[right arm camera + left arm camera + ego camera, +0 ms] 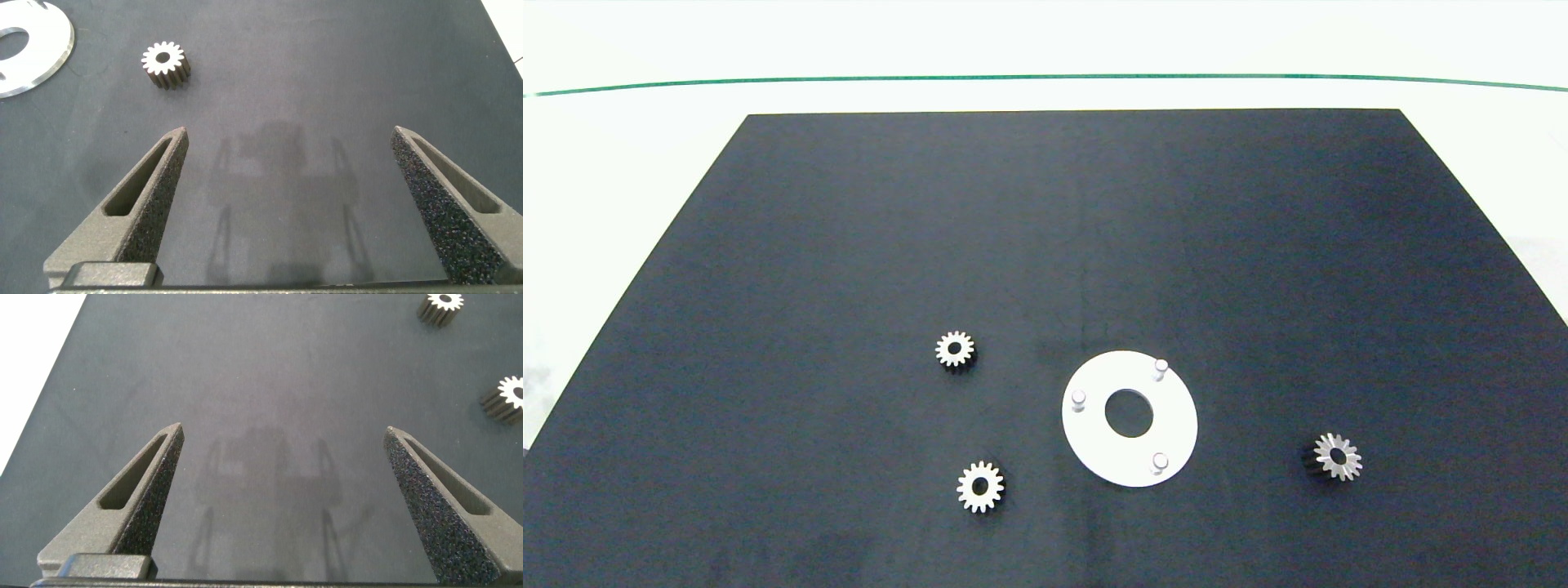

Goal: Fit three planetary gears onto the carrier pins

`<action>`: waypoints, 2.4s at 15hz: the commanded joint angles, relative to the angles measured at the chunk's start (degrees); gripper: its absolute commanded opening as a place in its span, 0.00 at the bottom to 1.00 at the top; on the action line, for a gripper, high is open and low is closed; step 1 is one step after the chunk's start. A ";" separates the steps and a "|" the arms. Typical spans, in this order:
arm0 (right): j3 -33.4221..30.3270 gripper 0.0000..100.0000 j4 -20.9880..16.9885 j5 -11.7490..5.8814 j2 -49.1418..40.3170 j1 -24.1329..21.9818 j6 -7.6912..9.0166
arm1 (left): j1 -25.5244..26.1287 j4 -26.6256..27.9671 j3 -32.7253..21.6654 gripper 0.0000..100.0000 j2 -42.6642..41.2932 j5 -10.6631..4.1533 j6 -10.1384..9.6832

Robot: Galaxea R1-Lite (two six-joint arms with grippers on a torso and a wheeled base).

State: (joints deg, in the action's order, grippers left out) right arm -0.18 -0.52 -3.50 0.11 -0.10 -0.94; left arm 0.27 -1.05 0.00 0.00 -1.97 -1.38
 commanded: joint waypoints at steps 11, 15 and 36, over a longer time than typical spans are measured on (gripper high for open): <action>-23.55 1.00 -26.63 -0.37 15.62 6.87 4.10 | 1.05 26.45 -25.40 1.00 9.76 0.13 5.51; -31.90 1.00 -26.72 -0.37 32.67 7.04 5.77 | 1.93 26.45 -28.65 1.00 14.59 0.22 6.04; -42.09 1.00 -13.89 4.55 74.42 18.91 15.97 | 2.54 26.89 -28.21 1.00 13.01 0.13 8.15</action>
State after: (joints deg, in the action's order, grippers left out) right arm -42.28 -14.43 1.12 72.46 18.76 14.87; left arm 2.94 25.71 -28.33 13.30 -1.79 6.74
